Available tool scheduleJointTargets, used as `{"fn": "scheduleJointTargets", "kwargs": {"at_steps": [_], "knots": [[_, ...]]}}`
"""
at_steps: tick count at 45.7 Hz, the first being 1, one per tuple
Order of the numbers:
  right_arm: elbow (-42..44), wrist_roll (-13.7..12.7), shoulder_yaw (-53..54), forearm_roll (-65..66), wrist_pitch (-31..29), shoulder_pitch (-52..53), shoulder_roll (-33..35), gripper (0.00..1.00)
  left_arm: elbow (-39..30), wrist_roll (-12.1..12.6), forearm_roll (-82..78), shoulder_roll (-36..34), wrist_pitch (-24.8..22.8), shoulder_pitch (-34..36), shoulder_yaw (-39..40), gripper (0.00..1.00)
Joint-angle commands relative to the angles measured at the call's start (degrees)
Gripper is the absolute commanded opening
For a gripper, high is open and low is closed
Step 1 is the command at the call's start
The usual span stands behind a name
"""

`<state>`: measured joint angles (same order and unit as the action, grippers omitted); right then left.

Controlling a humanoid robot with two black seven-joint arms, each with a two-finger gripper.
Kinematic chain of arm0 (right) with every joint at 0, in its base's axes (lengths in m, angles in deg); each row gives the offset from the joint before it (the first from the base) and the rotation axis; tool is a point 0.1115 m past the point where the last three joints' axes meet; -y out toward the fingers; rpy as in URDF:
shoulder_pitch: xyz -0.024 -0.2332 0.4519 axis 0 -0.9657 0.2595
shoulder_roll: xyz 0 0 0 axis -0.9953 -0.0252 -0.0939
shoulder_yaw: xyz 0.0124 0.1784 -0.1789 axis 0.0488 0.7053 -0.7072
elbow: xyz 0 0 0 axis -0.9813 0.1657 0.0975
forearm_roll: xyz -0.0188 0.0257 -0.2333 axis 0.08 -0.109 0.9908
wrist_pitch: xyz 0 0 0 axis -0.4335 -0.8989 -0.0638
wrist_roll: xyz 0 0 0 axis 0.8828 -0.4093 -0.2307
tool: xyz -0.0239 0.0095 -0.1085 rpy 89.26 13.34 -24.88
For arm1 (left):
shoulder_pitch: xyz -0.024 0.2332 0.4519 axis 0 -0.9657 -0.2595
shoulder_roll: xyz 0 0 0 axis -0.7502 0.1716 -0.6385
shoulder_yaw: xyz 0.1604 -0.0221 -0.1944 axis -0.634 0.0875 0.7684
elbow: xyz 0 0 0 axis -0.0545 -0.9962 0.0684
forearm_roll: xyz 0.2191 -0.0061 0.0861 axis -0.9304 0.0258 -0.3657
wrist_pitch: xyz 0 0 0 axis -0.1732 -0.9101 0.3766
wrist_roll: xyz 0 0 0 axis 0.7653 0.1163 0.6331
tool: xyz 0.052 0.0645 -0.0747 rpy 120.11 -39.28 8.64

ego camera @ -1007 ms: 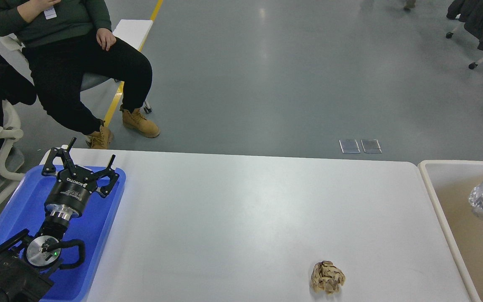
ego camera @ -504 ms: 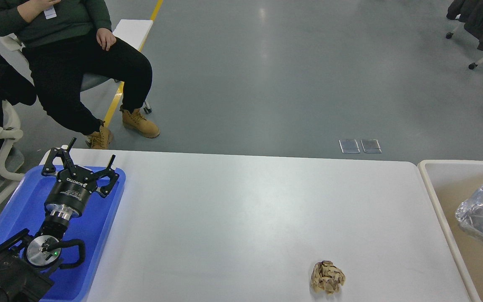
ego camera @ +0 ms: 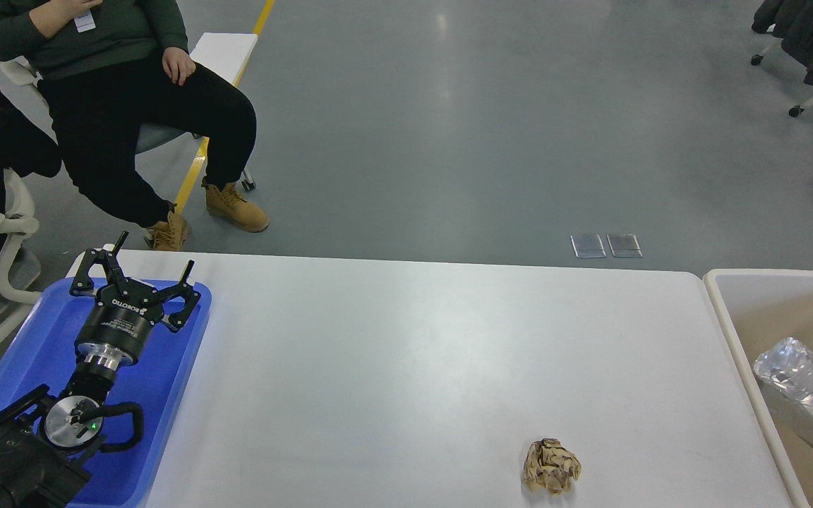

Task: Tidy desktop

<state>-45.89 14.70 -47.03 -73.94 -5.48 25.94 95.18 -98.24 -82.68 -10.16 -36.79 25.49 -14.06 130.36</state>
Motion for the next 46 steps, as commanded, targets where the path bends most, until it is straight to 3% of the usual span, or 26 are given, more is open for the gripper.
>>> {"fn": "scheduleJointTargets", "kwargs": {"at_steps": [1, 15, 28, 46], "knots": [[-0.46, 0.08, 2.29, 0.06, 0.03, 0.91, 0.52, 0.99, 0.00, 0.00, 0.00, 0.00, 0.00, 0.00, 0.00, 0.99], [-2.03, 0.08, 1.42, 0.15, -0.76, 10.92, 8.68, 0.99, 0.00, 0.00, 0.00, 0.00, 0.00, 0.00, 0.00, 0.99], [-21.01, 0.08, -3.15, 5.32, -0.94, 34.91, 20.99, 0.99, 0.00, 0.09, 0.00, 0.00, 0.00, 0.00, 0.00, 0.99], [-26.65, -0.01, -8.07, 12.89, -2.69, 52.94, 19.77, 0.99, 0.00, 0.09, 0.00, 0.00, 0.00, 0.09, 0.00, 0.99]]}}
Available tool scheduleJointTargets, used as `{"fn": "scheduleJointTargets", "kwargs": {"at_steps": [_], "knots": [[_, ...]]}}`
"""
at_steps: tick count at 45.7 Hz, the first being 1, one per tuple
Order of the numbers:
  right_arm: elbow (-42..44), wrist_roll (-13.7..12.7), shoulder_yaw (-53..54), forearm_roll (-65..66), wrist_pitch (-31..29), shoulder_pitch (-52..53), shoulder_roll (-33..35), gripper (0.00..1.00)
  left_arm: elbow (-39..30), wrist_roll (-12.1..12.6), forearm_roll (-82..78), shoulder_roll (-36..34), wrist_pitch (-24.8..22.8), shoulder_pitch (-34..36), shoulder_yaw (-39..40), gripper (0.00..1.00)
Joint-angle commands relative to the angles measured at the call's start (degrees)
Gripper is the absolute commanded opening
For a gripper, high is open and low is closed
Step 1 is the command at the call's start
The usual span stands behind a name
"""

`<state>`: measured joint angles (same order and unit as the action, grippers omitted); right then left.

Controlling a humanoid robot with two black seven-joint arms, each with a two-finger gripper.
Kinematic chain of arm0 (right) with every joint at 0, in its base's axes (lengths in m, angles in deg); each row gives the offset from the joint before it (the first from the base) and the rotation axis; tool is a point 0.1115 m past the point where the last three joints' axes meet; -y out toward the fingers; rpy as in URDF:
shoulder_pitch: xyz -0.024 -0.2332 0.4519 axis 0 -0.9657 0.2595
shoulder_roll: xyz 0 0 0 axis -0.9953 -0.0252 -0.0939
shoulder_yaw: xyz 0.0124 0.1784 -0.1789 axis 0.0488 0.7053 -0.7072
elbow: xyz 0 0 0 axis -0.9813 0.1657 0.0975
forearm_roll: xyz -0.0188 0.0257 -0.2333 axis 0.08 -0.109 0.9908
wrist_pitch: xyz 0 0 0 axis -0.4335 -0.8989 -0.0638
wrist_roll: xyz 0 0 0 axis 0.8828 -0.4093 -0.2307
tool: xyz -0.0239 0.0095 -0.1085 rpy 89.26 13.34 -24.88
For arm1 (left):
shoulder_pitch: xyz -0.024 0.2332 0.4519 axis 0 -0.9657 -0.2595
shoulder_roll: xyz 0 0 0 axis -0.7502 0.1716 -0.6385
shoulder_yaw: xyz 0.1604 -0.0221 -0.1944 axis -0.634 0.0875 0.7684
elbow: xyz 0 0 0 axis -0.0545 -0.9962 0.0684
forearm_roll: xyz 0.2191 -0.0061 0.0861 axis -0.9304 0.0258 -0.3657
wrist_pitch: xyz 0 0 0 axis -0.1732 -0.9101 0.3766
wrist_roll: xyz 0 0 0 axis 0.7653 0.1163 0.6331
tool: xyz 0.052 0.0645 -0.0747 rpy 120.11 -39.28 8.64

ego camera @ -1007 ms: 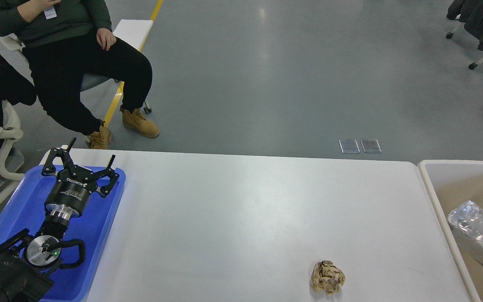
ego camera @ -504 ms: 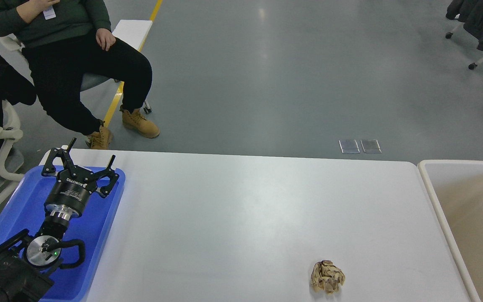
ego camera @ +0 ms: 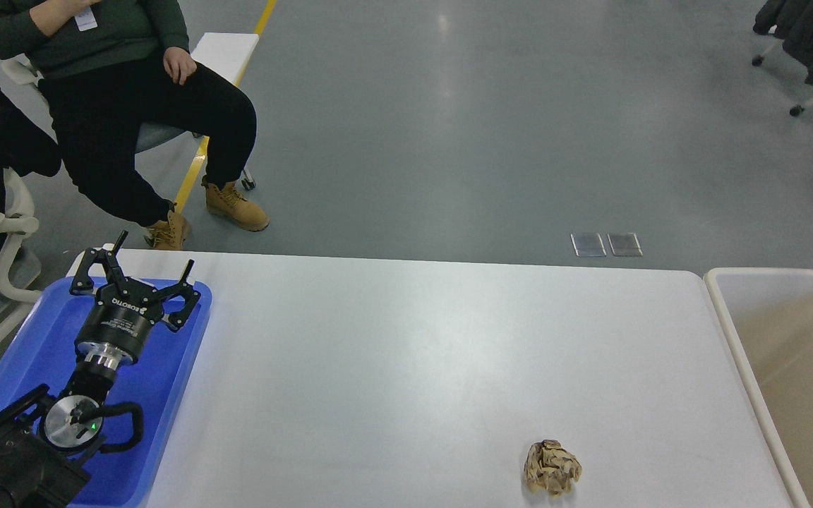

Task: Tidy desktop

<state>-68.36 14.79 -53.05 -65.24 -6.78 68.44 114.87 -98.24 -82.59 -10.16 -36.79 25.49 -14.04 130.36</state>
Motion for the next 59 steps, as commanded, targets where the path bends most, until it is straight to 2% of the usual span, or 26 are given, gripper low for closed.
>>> {"fn": "scheduleJointTargets", "kwargs": {"at_steps": [1, 14, 29, 37, 51, 59], "knots": [[-4.35, -0.09, -2.06, 4.62, -1.57, 11.14, -0.27, 0.99, 0.00, -0.01, 0.00, 0.00, 0.00, 0.07, 0.00, 0.99], [-12.25, -0.71, -8.47, 9.64, -3.24, 22.39, -4.31, 1.00, 0.00, -0.01, 0.00, 0.00, 0.00, -0.01, 0.00, 0.99], [-18.32, -0.71, -17.87, 9.46, -3.42, 31.01, -14.06, 1.00, 0.00, -0.01, 0.00, 0.00, 0.00, -0.01, 0.00, 0.99], [-23.59, -0.71, -24.20, 9.28, -8.69, 36.81, -18.81, 1.00, 0.00, -0.01, 0.00, 0.00, 0.00, 0.07, 0.00, 0.99], [-32.03, -0.71, -32.55, 8.93, -13.43, 43.58, -26.90, 1.00, 0.00, -0.01, 0.00, 0.00, 0.00, -0.01, 0.00, 0.99], [-37.31, -0.71, -34.05, 9.37, -18.27, 45.78, -28.83, 1.00, 0.00, -0.01, 0.00, 0.00, 0.00, -0.01, 0.00, 0.99]]}}
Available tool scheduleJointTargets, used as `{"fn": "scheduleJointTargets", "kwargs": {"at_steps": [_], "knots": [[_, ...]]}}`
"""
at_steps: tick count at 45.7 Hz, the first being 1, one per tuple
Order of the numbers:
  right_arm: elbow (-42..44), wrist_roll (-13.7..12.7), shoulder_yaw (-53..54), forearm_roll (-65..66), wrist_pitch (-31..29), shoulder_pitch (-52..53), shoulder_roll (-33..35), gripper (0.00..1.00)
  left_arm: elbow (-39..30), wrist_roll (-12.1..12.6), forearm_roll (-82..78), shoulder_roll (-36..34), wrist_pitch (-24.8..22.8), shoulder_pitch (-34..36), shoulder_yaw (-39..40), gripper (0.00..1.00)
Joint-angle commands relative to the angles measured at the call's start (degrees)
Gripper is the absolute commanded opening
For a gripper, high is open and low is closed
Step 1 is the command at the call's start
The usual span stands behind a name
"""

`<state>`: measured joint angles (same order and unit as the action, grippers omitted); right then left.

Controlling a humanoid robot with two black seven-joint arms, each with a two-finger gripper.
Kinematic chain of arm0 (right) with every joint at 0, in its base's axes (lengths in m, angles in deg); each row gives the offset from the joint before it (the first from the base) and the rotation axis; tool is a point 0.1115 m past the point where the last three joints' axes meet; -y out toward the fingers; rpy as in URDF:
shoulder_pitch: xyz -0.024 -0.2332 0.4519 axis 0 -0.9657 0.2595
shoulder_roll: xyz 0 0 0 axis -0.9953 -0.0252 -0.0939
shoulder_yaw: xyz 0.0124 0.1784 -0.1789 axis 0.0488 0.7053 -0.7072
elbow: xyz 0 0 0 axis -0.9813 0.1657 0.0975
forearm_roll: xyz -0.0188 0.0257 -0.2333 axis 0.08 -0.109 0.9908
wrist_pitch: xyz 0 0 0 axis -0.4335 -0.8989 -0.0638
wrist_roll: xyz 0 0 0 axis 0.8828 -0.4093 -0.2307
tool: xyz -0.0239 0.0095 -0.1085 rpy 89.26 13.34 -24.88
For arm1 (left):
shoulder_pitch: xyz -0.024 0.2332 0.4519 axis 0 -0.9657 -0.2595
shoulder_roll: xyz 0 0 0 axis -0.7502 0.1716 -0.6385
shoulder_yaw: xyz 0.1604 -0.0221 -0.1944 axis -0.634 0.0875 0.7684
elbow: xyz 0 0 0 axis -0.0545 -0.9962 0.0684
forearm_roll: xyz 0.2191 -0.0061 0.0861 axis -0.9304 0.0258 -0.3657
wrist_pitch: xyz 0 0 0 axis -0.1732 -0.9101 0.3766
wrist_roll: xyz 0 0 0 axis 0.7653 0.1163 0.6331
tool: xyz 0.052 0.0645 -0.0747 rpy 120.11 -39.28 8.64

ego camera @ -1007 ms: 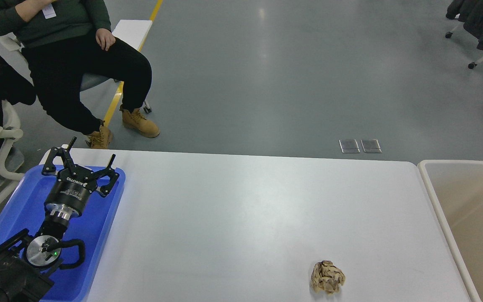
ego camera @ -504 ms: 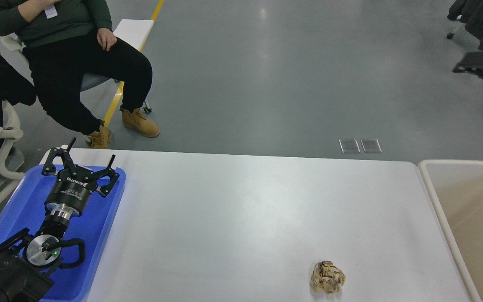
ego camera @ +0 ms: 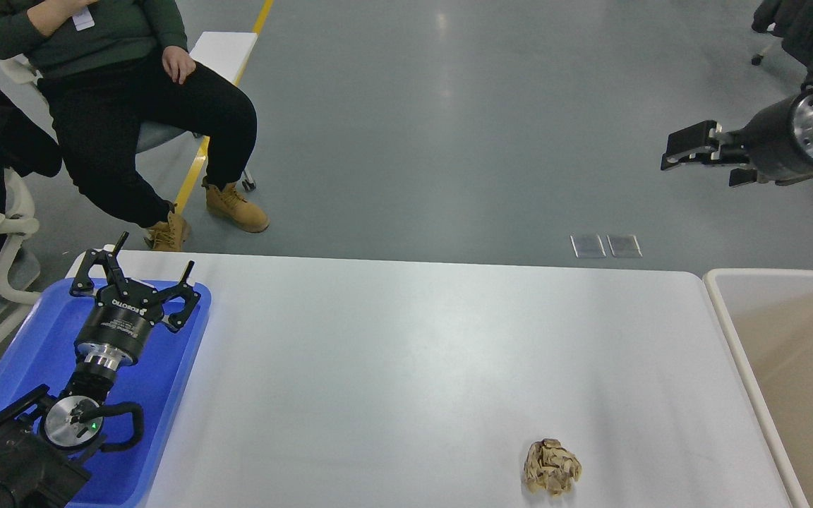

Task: Tidy desktop

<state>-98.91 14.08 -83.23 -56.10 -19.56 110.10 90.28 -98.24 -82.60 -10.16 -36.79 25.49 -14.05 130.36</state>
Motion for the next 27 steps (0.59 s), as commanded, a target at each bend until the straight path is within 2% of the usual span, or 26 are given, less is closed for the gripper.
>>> {"fn": "scheduleJointTargets", "kwargs": {"at_steps": [1, 27], "knots": [[-7.29, 0.00, -3.96, 0.23, -5.93, 4.20, -4.59, 1.00, 0.00, 0.00, 0.00, 0.00, 0.00, -0.01, 0.00, 0.99], [-15.46, 0.00, -4.31, 0.14, -6.55, 4.38, -7.75, 1.00, 0.00, 0.00, 0.00, 0.00, 0.00, -0.01, 0.00, 0.99]]}}
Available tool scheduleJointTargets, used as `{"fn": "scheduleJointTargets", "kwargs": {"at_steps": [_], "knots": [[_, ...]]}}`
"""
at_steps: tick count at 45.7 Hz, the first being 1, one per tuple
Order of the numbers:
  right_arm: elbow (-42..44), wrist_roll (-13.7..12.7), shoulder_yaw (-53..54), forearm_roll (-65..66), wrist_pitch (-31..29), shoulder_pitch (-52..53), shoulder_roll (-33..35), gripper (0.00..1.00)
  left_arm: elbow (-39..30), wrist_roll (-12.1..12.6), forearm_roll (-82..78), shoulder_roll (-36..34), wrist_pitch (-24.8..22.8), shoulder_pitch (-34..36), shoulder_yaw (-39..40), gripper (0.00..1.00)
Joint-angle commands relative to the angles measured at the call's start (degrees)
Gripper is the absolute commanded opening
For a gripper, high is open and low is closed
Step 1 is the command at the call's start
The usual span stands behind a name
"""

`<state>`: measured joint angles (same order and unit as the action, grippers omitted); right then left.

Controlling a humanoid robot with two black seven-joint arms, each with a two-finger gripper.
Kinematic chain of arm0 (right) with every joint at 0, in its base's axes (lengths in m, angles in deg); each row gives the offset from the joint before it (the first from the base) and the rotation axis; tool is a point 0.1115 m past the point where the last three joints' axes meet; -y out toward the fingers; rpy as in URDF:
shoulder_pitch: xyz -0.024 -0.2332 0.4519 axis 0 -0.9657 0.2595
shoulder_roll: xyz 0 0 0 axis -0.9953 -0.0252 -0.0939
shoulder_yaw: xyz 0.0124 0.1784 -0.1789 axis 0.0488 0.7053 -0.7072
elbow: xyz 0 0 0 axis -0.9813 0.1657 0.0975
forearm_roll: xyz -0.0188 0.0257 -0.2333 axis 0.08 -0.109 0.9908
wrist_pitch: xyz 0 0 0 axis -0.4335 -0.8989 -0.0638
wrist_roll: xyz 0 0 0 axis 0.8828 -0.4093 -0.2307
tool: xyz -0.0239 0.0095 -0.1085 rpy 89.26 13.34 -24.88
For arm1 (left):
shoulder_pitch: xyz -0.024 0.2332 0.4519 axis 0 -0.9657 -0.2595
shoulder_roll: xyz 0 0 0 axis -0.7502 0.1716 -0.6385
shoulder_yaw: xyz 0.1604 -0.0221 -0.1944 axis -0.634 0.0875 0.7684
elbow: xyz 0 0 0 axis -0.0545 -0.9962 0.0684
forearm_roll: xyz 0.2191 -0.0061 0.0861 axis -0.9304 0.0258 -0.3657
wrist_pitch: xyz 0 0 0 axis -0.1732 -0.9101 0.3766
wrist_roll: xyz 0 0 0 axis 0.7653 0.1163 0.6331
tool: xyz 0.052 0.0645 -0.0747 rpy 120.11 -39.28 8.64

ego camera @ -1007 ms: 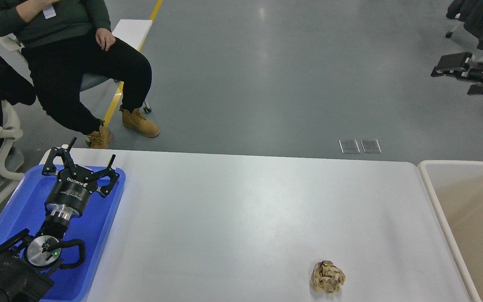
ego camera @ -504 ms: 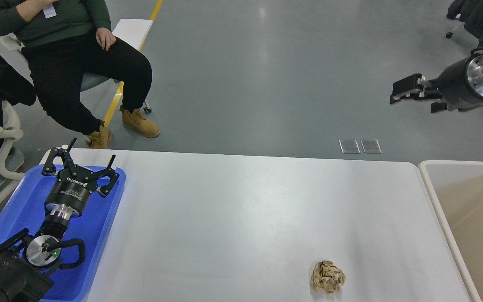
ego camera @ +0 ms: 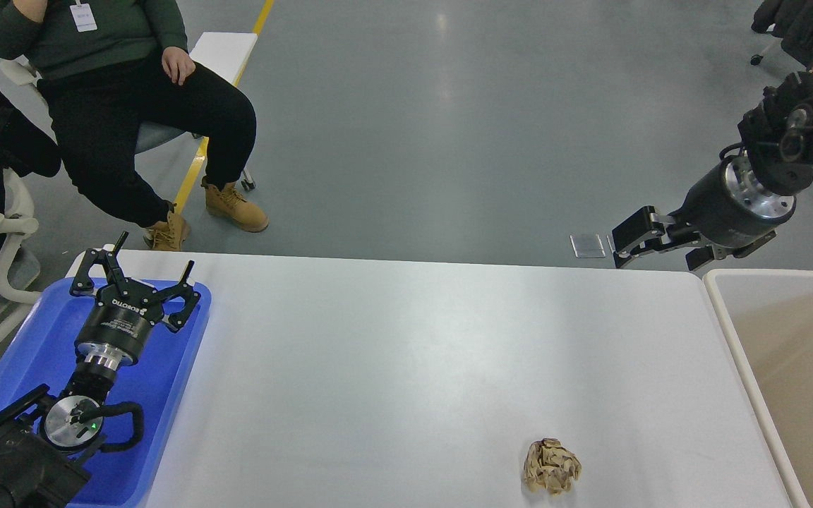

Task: Tidy desktop

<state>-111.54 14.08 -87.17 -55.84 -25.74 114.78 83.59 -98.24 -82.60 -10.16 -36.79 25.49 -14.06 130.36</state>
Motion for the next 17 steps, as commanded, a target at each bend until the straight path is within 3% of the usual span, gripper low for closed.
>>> {"fn": "scheduleJointTargets", "kwargs": {"at_steps": [1, 17], "knots": [[-3.01, 0.00, -0.37, -0.12, -0.36, -0.39, -1.07, 1.00, 0.00, 0.00, 0.00, 0.00, 0.00, 0.00, 0.00, 0.99], [-4.85, 0.00, -2.30, -0.64, -0.18, -2.50, -0.80, 1.00, 0.00, 0.00, 0.00, 0.00, 0.00, 0.00, 0.00, 0.99]]}}
